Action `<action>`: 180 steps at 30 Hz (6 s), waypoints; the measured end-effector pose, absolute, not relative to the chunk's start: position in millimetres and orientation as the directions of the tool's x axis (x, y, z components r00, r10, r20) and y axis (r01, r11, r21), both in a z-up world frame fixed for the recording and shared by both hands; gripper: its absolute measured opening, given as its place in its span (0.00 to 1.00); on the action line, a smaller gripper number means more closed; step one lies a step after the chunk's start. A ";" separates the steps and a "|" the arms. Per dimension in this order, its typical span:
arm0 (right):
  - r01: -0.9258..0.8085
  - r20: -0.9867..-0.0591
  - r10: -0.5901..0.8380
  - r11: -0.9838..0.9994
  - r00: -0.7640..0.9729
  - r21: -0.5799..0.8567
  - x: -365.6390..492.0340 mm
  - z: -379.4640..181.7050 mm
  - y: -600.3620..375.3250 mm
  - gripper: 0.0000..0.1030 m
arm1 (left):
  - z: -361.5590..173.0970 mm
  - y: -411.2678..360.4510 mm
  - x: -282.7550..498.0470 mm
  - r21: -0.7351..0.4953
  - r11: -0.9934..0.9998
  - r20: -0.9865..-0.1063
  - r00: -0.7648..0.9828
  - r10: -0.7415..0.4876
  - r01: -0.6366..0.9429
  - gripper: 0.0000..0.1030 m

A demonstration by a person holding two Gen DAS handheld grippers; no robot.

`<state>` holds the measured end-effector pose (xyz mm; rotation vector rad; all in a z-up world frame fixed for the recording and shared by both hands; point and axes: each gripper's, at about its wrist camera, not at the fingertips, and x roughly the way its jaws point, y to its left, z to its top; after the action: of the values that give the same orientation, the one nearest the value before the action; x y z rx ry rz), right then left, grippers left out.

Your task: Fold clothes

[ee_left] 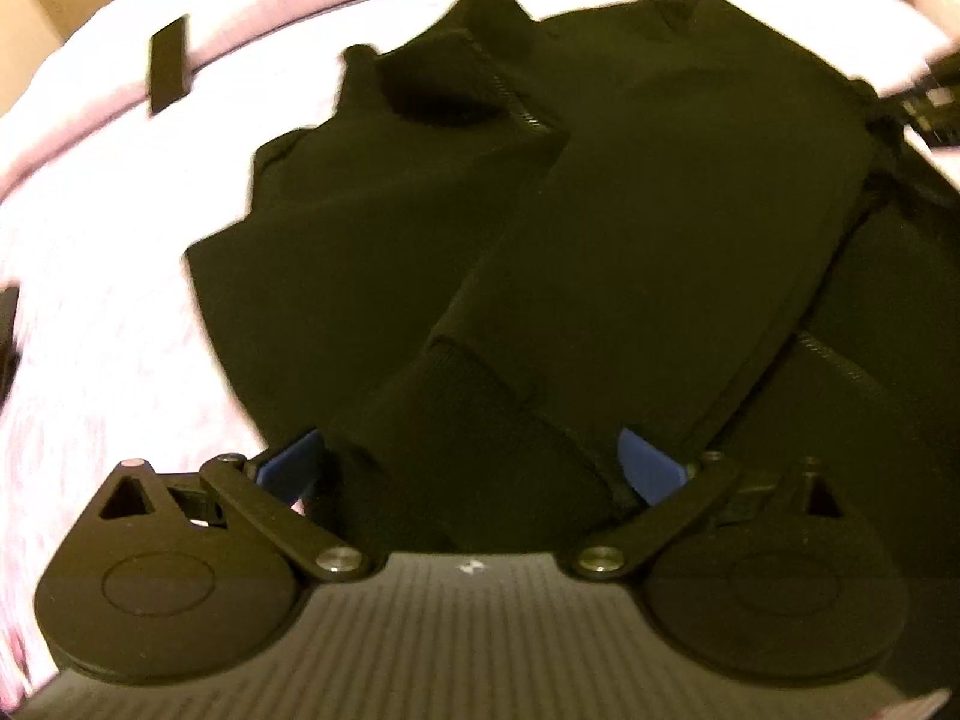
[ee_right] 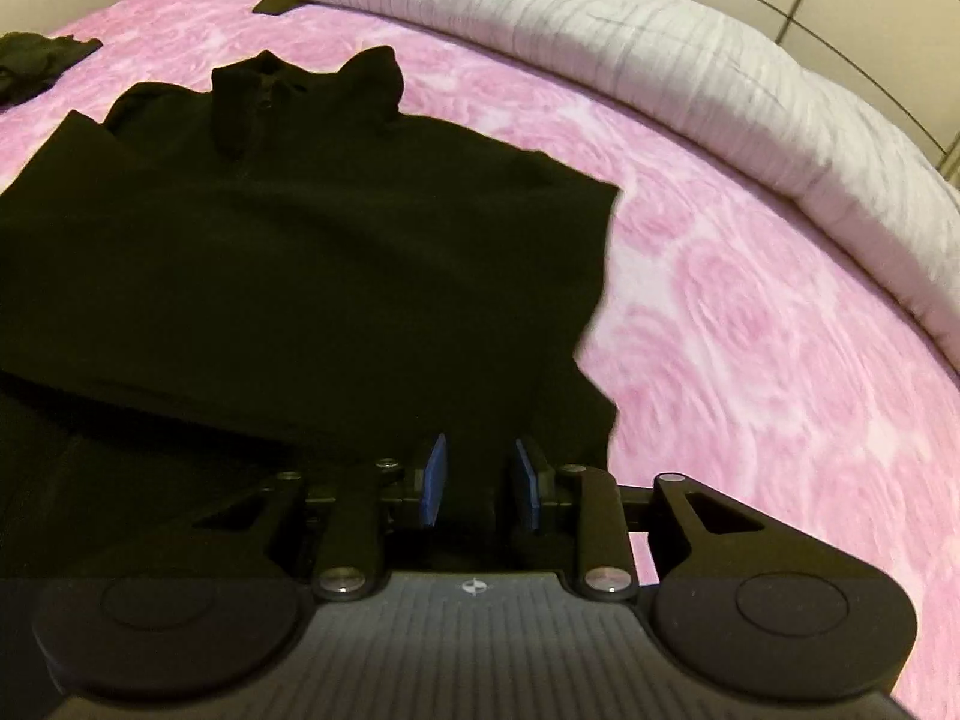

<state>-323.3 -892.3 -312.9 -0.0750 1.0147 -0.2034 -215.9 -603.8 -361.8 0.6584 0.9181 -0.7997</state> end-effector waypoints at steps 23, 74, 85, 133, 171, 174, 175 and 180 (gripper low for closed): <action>0.073 -0.874 -0.049 0.997 0.484 -0.015 -490.0 -211.9 -837.0 0.56 | -246.9 -514.9 -372.4 0.173 0.751 -0.865 0.463 -0.193 0.637 0.99; 0.190 -0.768 -0.226 0.972 0.599 -0.137 -293.4 -275.8 -940.6 0.62 | -339.6 -641.2 -188.4 0.036 0.471 -0.892 0.241 -0.383 0.882 0.93; 0.115 -0.765 -0.239 0.970 0.598 -0.213 -226.2 -285.7 -920.0 0.62 | -350.4 -623.3 -135.8 -0.287 0.431 -0.868 -0.042 -0.495 0.856 0.05; 0.283 -0.822 -0.270 0.949 0.501 -0.139 -325.0 -296.5 -928.6 0.54 | -364.7 -604.1 -160.2 -0.132 0.562 -0.891 0.150 -0.429 0.817 0.45; -0.308 -0.925 0.044 0.948 0.377 -0.080 -600.9 -286.2 -764.9 0.54 | -355.3 -501.6 -613.8 0.335 -0.121 -0.902 0.281 -0.328 0.934 0.62; -0.312 -0.923 0.030 0.945 0.385 -0.099 -600.4 -291.1 -756.0 0.57 | -374.8 -484.8 -624.8 0.457 -0.258 -0.872 0.370 -0.321 0.852 0.62; -0.319 -0.921 0.026 0.942 0.388 -0.108 -602.7 -292.8 -752.9 0.57 | -381.4 -480.8 -626.0 0.489 -0.294 -0.860 0.397 -0.322 0.821 0.62; -0.324 -0.914 -0.004 0.935 0.407 -0.148 -612.7 -291.3 -742.1 0.58 | -375.5 -471.2 -607.6 0.464 -0.305 -0.869 0.361 -0.337 0.832 0.33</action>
<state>-612.7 -742.1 -291.3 -0.3249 1.1395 0.2060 -607.6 -471.2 -375.5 1.4453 0.4781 -1.2472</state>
